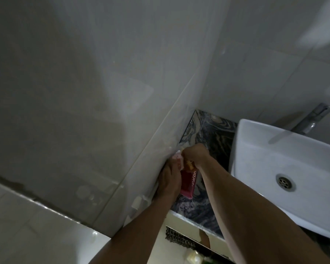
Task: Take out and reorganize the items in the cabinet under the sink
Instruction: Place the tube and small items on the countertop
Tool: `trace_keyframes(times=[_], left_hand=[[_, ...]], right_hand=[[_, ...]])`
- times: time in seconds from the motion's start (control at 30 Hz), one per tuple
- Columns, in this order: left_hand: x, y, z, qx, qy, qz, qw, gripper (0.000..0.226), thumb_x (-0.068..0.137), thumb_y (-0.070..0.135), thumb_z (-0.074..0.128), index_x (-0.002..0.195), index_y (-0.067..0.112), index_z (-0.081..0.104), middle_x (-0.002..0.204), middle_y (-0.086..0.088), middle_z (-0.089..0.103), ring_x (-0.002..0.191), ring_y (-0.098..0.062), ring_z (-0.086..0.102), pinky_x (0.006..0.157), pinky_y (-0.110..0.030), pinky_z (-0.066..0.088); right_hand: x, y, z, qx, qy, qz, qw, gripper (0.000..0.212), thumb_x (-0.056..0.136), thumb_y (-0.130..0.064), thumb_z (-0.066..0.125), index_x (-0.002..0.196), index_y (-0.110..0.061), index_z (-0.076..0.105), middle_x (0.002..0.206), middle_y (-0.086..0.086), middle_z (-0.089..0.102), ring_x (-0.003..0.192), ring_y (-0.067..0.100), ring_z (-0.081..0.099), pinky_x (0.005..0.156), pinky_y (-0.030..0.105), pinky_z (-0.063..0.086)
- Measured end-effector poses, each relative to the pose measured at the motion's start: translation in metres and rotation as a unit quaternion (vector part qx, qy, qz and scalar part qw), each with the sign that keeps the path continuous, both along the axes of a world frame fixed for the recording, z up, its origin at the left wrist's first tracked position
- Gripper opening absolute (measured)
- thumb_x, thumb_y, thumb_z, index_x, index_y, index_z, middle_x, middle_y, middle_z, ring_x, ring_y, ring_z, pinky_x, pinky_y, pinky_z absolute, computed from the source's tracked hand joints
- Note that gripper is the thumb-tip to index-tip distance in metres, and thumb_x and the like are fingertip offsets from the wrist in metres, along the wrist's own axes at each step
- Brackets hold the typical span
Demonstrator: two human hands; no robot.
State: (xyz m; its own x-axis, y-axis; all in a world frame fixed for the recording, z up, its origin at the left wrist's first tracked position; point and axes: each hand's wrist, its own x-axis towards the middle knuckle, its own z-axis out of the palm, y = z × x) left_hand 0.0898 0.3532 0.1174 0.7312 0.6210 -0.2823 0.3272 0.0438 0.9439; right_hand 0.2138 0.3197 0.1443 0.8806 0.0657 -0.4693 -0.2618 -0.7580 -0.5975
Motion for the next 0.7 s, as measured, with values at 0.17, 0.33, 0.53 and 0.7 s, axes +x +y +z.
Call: trace_keyframes(times=[0.17,0.33,0.53,0.7], left_hand=[[0.004,-0.005,-0.007,0.15,0.041,0.007,0.988,0.042,0.103,0.04,0.046,0.139,0.02,0.052,0.139,-0.007,0.057,0.131,-0.025,0.049,0.105,-0.03,0.038],[0.0,-0.009,-0.009,0.347,0.056,-0.048,0.935,0.044,0.098,0.016,0.051,0.142,0.012,0.051,0.135,-0.01,0.06,0.126,-0.028,0.055,0.102,-0.035,0.045],[0.0,0.001,-0.013,0.361,0.059,-0.096,0.926,0.038,0.097,0.021,0.051,0.134,0.014,0.056,0.12,-0.005,0.066,0.112,-0.025,0.06,0.094,-0.036,0.05],[-0.007,0.004,-0.013,0.347,0.074,-0.121,0.927,0.044,0.09,0.018,0.057,0.134,0.019,0.057,0.117,-0.002,0.068,0.109,-0.024,0.063,0.091,-0.039,0.053]], right_hand=[[-0.006,-0.012,0.003,-0.009,0.036,0.015,0.999,0.032,0.091,-0.033,0.068,0.086,-0.002,0.063,0.105,0.015,0.067,0.092,0.029,0.066,0.065,0.027,0.052],[-0.008,-0.025,-0.006,-0.027,0.041,0.073,0.996,0.04,0.077,-0.049,0.056,0.096,-0.016,0.067,0.102,0.014,0.068,0.087,0.03,0.067,0.08,0.044,0.061],[-0.022,-0.031,0.014,-0.075,0.032,0.146,0.986,0.026,0.085,-0.044,0.057,0.093,-0.02,0.058,0.099,0.012,0.065,0.079,0.028,0.069,0.068,0.046,0.063],[-0.036,-0.043,0.001,-0.074,0.0,0.088,0.993,0.03,0.085,-0.035,0.071,0.094,-0.015,0.052,0.095,0.011,0.062,0.086,0.03,0.071,0.074,0.045,0.063]])
